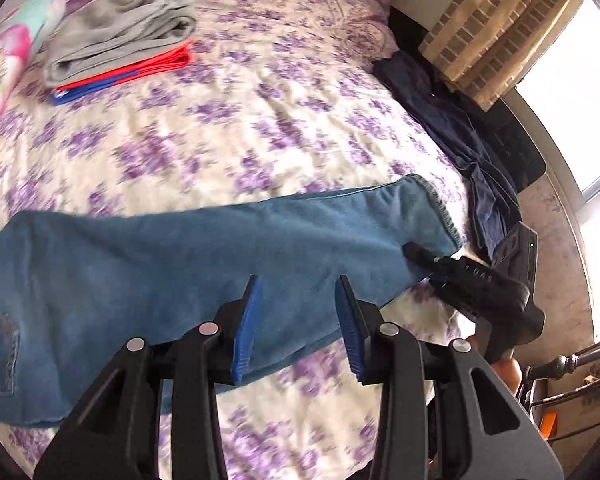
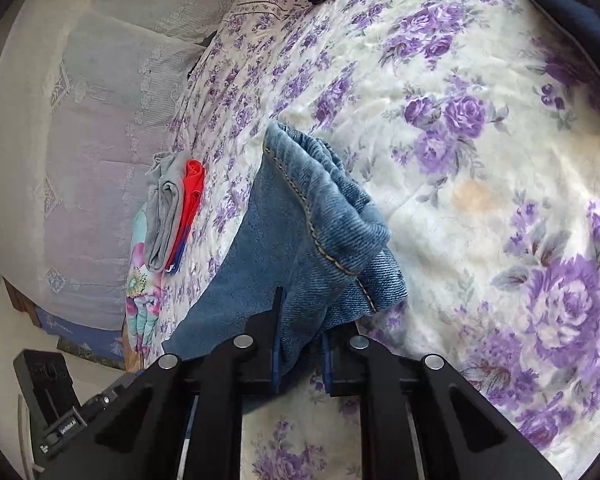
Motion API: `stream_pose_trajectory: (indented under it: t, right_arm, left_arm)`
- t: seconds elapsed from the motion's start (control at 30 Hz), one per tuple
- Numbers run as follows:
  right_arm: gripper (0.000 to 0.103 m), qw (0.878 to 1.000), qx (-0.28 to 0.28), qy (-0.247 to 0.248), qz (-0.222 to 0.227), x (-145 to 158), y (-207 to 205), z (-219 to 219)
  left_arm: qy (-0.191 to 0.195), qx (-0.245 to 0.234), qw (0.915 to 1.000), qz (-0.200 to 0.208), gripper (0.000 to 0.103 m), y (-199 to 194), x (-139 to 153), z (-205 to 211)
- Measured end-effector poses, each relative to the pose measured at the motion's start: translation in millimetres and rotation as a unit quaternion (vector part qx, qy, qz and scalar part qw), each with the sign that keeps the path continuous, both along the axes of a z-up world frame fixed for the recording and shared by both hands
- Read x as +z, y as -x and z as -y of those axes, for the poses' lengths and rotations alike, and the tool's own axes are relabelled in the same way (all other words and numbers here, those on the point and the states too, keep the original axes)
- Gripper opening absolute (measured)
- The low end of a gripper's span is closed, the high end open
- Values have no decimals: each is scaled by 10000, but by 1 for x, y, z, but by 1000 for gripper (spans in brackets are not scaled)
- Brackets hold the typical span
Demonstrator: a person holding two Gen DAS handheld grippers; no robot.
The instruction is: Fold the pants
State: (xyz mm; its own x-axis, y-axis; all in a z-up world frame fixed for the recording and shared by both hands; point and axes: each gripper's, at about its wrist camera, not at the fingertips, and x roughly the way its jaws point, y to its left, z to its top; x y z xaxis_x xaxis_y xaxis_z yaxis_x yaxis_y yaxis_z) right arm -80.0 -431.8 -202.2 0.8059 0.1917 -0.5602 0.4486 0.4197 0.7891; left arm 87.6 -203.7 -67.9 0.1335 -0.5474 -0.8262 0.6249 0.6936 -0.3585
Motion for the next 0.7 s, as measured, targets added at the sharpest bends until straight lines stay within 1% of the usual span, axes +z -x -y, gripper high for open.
stream_pose_trajectory:
  t: [0.07,0.1,0.13,0.2,0.27,0.33,0.37,0.43,0.53,0.63,0.7]
  right_arm:
    - [15,10000,29,15,3,0,0,0]
    - [15,10000,42,12,5,-1,0,1]
    - [15,10000,61,0,5,-1,1,1]
    - [15,9999,101,-44,5,-3,2,3]
    - [14,9999,122,-86,-17,-6,4,5]
    - [14,9999,130,-70,-22,-9,5,5]
    - [14,9999,130,-25,-16,-8,4,4]
    - [14,9999,112,53,-34,-6,3,2]
    - [14,9996,83,245,-91,-3,2,-2]
    - [16,9984,112,522,-209,6,0,-6]
    - [16,9949,206,955,-267,23,-3,-14]
  left_arm:
    - [-89,-91,9999,-11,35,-5,-7,35]
    - [-162,-155,9997,-117,35,-8,-15,51]
    - [-281,-175,9993,-191,30,-11,-24,63]
    - [-530,-98,9980,-333,19,-13,-47,77]
    - [-687,-51,9967,-436,19,-11,-71,79]
    - [-533,-48,9984,-193,19,1,-72,72]
    - [-505,-38,9986,-167,19,7,-72,68]
    - [-491,-17,9987,-127,19,18,-72,62]
    - [-535,19,9986,11,19,23,-73,62]
    - [-430,125,9989,-159,19,17,-74,60]
    - [-318,164,9993,-142,19,19,-72,55]
